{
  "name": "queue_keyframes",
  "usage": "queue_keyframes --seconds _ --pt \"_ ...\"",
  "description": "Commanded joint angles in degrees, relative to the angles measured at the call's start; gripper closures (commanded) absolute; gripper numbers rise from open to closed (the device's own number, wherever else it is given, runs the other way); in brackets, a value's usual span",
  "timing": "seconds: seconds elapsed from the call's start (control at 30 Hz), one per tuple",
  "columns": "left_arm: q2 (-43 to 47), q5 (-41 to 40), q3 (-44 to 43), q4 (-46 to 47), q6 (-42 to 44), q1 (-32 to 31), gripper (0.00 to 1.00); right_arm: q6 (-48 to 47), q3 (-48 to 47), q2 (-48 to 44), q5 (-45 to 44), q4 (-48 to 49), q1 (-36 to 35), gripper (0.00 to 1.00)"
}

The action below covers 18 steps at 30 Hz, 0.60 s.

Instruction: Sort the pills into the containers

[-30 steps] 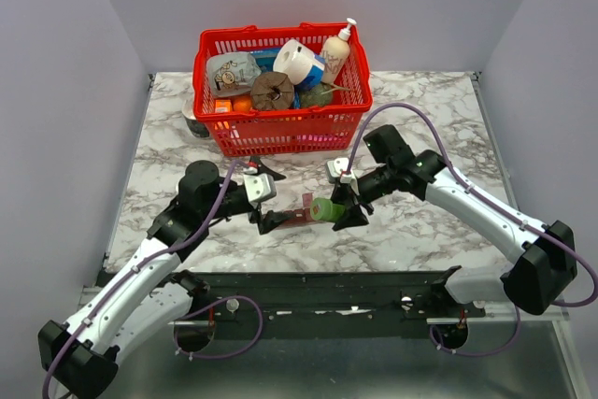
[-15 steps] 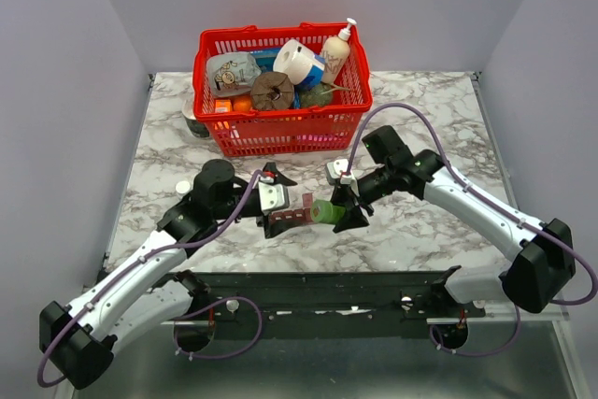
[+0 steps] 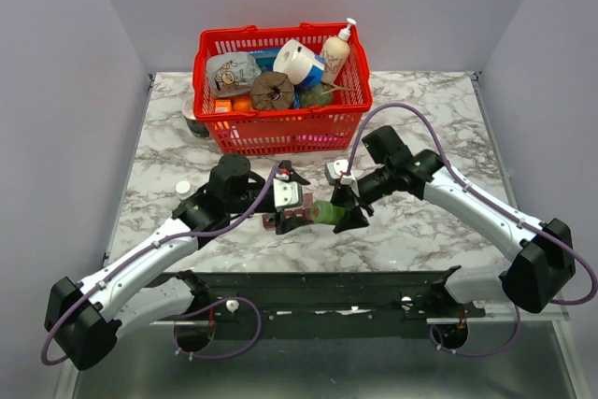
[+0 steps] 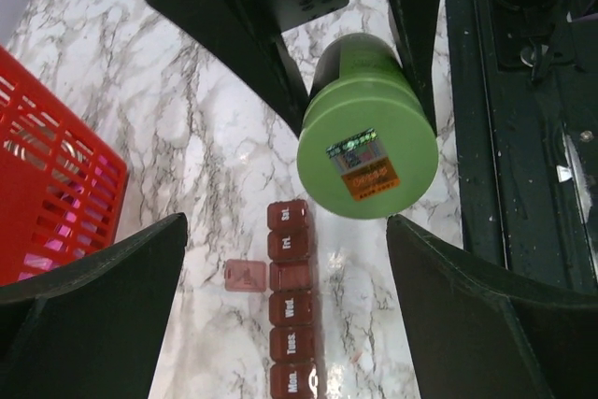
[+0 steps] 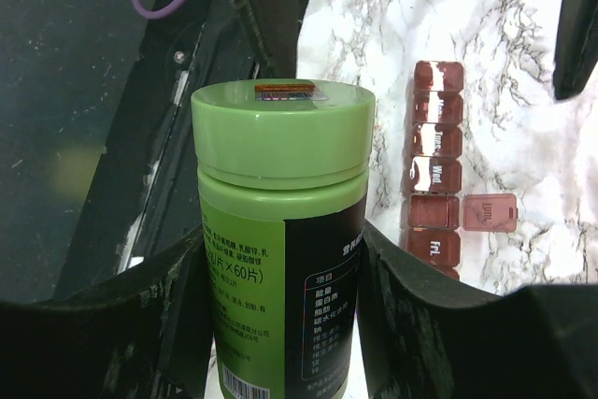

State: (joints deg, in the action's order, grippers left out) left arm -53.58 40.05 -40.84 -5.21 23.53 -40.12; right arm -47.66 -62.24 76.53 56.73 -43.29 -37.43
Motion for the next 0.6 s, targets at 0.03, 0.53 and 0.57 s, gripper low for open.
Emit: queue_keyframes --seconds 0.03,0.53,0.57 --pt "-2.14 4.51 -2.23 4.95 -0.50 -2.86 0.06 -1.30 -0.16 0.11 3.30 -0.22 -0.01 0.95" --pt "-4.16 5.30 -3.28 6.89 -3.67 -6.46 0.30 -0.86 -0.16 0.37 3.65 -0.13 -0.01 0.95" --pt "-4.34 5.39 -3.46 6.71 -3.93 -6.55 0.46 -0.86 -0.16 0.46 3.74 -0.13 -0.01 0.95"
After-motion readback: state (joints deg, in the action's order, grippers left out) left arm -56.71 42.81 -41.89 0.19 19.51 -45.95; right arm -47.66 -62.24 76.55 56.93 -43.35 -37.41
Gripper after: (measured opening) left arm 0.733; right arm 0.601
